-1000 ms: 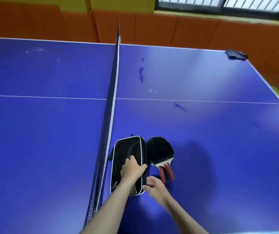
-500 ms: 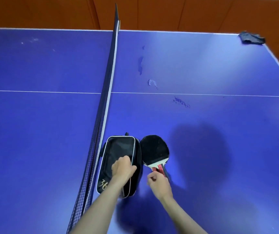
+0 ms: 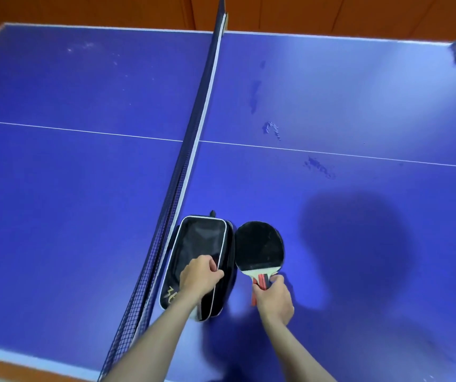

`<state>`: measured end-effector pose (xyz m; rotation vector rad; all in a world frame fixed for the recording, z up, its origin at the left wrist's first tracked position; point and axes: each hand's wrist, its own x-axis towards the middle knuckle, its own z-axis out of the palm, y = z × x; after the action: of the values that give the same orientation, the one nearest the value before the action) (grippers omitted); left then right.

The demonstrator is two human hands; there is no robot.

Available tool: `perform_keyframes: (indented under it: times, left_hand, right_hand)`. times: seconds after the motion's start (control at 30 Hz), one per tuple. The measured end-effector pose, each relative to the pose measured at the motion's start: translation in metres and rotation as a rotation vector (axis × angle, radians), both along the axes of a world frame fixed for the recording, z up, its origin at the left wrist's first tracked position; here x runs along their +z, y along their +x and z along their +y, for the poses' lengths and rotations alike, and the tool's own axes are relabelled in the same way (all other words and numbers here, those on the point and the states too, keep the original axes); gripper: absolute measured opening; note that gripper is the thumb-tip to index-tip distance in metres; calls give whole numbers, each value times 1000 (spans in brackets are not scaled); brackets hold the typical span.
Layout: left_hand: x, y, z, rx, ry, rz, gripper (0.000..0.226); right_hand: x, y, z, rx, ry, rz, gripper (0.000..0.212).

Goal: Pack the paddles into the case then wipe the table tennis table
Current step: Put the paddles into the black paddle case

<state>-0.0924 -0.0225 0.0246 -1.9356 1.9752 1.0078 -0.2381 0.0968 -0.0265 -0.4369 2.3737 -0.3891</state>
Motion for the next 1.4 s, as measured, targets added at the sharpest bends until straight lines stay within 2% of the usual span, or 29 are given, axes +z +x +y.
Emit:
perform_keyframes:
  times: [0.07, 0.17, 0.37, 0.47, 0.57, 0.63, 0.7, 0.83, 1.1, 1.23, 1.4]
  left_hand:
    - [3, 0, -3, 18, 0, 15, 12]
    - [7, 2, -7, 14, -4, 25, 12]
    - [12, 13, -10, -12, -3, 46, 12]
    - [14, 16, -12, -25, -2, 67, 12]
    - [15, 18, -14, -24, 5, 79, 12]
    - [16, 17, -14, -32, 9, 82, 11]
    - [16, 17, -14, -38, 12, 87, 11]
    - [16, 17, -13, -38, 2, 99, 11]
    - [26, 32, -18, -14, -4, 135, 12]
    - [34, 43, -20, 1, 2, 160, 14]
    - [41, 60, -22, 18, 15, 242, 15]
  right_hand:
    - [-4, 2, -2, 36, 36, 35, 28]
    - [-9, 4, -7, 3, 27, 5, 30]
    - [4, 1, -19, -446, -140, -213, 49]
    - [3, -3, -28, -554, -177, -240, 62]
    - [2, -10, -39, -620, -166, -284, 64]
    - [3, -17, -44, -664, -125, -302, 58]
    - [5, -23, -46, -689, -103, -308, 50]
    - [9, -31, -51, -718, -104, -383, 55]
    - [6, -14, -39, -677, -212, -625, 32]
    - [18, -13, -35, -784, -267, -594, 31]
    - [28, -11, -33, -755, -308, -486, 31]
